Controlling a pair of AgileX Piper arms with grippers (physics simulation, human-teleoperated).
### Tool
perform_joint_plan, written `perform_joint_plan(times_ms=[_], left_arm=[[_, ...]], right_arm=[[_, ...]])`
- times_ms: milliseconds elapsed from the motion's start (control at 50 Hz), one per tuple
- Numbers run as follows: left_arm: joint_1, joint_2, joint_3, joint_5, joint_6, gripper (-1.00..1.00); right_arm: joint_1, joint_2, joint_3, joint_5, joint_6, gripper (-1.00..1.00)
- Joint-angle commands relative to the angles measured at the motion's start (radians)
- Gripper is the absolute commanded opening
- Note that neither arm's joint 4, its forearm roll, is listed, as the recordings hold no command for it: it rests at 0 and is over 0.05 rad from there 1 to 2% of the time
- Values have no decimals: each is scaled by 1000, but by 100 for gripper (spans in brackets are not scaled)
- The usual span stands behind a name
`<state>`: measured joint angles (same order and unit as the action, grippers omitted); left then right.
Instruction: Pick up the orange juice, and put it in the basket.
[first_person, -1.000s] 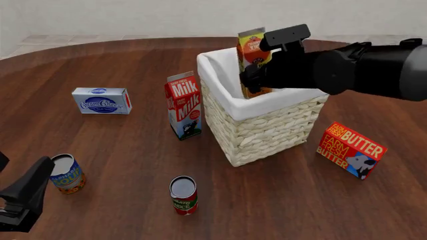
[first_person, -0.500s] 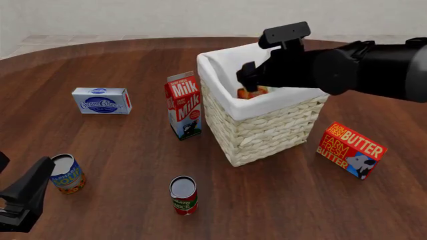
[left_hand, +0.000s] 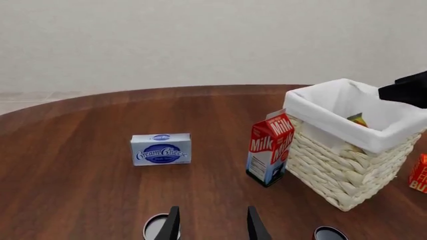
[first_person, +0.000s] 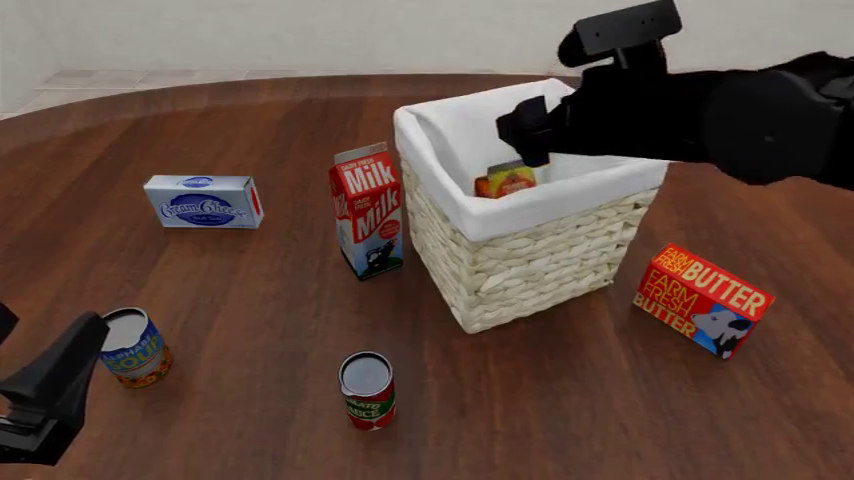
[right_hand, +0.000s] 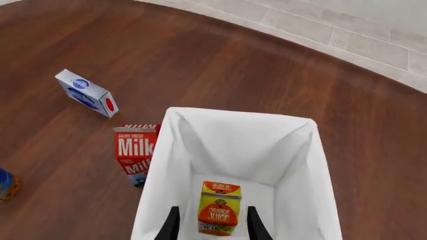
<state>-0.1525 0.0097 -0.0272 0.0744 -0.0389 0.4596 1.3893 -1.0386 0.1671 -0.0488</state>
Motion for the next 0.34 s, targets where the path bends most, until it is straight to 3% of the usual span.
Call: perform_joint_plan(times_ms=[20,340], left_arm=[[-1,-2,-7,6,3,100],[3,-5,-16,10,4,100]], right_arm=[[6,-146,77,11,5,100],[35,-366,205,8,52,100]])
